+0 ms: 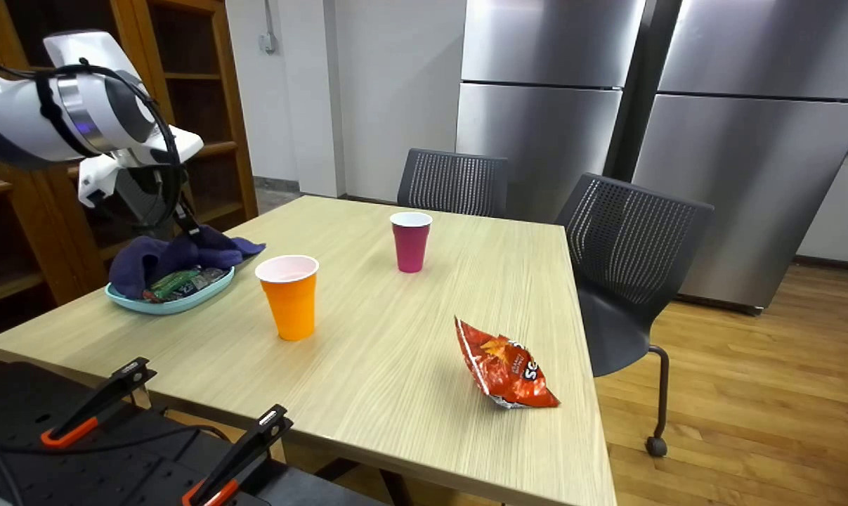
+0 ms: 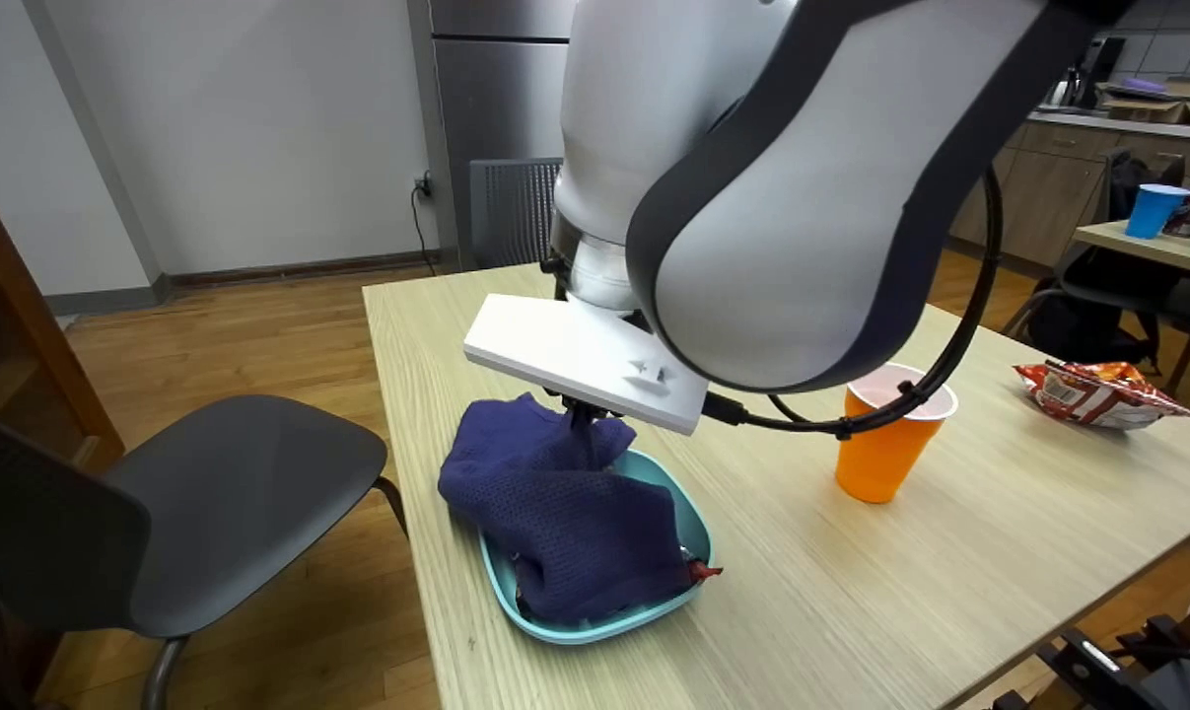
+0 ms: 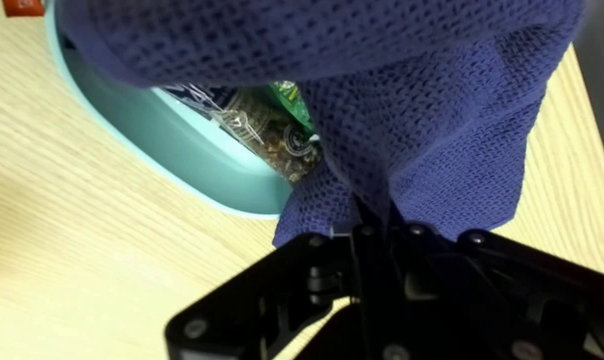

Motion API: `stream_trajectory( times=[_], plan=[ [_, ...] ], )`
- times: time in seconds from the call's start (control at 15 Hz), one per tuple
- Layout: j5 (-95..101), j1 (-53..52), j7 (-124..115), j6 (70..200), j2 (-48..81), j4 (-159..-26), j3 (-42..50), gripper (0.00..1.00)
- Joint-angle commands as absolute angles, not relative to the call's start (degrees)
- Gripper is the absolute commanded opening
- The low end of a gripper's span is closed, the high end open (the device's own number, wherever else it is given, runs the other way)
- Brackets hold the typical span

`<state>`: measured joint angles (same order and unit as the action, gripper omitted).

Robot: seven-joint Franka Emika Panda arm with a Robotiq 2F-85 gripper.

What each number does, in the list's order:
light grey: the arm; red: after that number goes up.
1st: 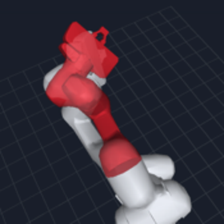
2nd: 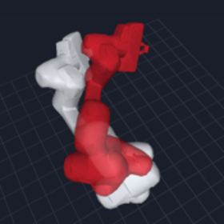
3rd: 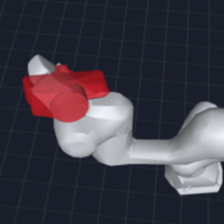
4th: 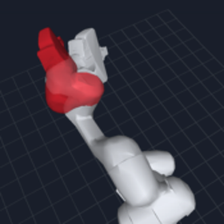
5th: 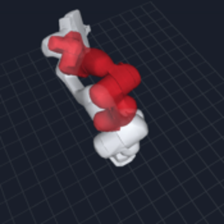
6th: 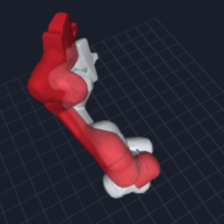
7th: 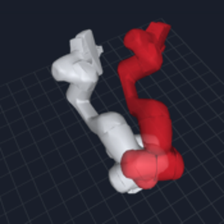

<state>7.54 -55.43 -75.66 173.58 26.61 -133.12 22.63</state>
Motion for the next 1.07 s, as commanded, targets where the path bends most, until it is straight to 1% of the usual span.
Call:
stream_trajectory(
  times=[0.0, 0.27, 0.53, 1.0],
  plan=[
    [10.7, -60.2, -74.3, 170.8, 22.5, -135.1, 28.3, 0.01],
    [14.3, -63.4, -74.5, 170.4, 21.0, -135.7, 32.8, 0.01],
    [16.6, -63.0, -71.9, 167.6, 19.5, -136.5, 31.3, 0.01],
    [22.9, -60.0, -72.2, 158.2, 16.5, -137.0, 28.0, 0.01]
  ],
)
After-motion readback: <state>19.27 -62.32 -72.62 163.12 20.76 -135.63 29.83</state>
